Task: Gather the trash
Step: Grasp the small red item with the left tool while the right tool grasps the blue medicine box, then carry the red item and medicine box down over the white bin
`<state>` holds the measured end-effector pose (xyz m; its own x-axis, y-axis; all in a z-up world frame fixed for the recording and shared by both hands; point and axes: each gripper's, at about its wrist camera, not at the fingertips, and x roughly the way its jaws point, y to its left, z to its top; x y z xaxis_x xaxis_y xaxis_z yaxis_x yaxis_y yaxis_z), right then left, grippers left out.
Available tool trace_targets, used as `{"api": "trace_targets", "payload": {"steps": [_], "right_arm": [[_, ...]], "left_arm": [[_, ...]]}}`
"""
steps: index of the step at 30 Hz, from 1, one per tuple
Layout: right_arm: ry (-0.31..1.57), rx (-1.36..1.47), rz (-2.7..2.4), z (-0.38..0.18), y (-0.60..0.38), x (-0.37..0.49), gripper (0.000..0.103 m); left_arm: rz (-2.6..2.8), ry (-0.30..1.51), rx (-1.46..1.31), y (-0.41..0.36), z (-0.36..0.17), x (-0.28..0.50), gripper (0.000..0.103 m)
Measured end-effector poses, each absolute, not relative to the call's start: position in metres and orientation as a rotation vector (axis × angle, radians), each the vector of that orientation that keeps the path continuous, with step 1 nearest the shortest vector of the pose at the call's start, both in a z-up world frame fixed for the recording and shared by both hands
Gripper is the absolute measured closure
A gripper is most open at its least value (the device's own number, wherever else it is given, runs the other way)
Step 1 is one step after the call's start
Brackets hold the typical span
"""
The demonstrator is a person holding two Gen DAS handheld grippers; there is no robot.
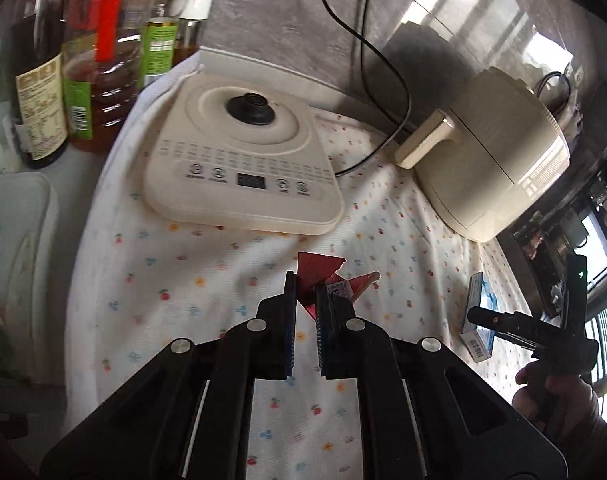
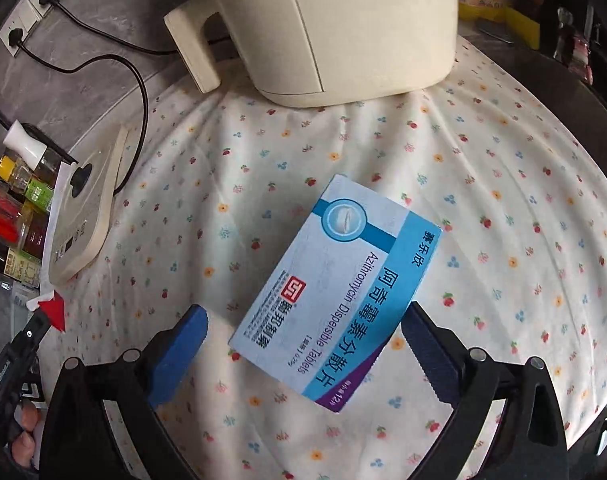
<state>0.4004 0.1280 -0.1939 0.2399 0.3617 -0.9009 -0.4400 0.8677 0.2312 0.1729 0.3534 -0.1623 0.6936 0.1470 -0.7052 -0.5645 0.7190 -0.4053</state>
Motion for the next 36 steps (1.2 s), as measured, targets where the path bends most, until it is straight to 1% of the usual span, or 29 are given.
{"api": "trace_targets", "payload": {"steps": [7, 9, 10, 11, 13, 20, 25, 30, 36], "right_arm": [[1.193, -0.176, 0.589, -0.196, 0.163, 0.387, 0.008], [1.181, -0.210, 0.589, -0.199, 0.166, 0.380, 0.012], [1.174, -0.231, 0.585, -0.200, 0.166, 0.377, 0.020], [1.167, -0.257, 0.578, -0.202, 0.166, 0.373, 0.031], [1.139, -0.289, 0.581, -0.201, 0.160, 0.366, 0.038], [1.099, -0.219, 0.594, -0.183, 0.117, 0.348, 0.039], [1.048, -0.164, 0.591, -0.164, 0.072, 0.329, 0.039], [1.030, -0.098, 0.547, -0.156, 0.013, 0.318, 0.039], [1.015, -0.044, 0.472, -0.146, -0.076, 0.300, 0.039]], "left_arm": [[0.470, 0.681, -0.646, 0.356, -0.155, 0.154, 0.094], [0.463, 0.687, -0.644, 0.353, -0.157, 0.154, 0.094], [0.457, 0.689, -0.644, 0.352, -0.158, 0.155, 0.094], [0.450, 0.691, -0.644, 0.349, -0.159, 0.156, 0.094], [0.435, 0.695, -0.646, 0.344, -0.160, 0.158, 0.094], [0.346, 0.703, -0.612, 0.315, -0.162, 0.175, 0.094], [0.265, 0.728, -0.590, 0.281, -0.163, 0.197, 0.094], [0.166, 0.762, -0.531, 0.231, -0.162, 0.221, 0.094], [0.053, 0.810, -0.474, 0.146, -0.161, 0.240, 0.094]]}}
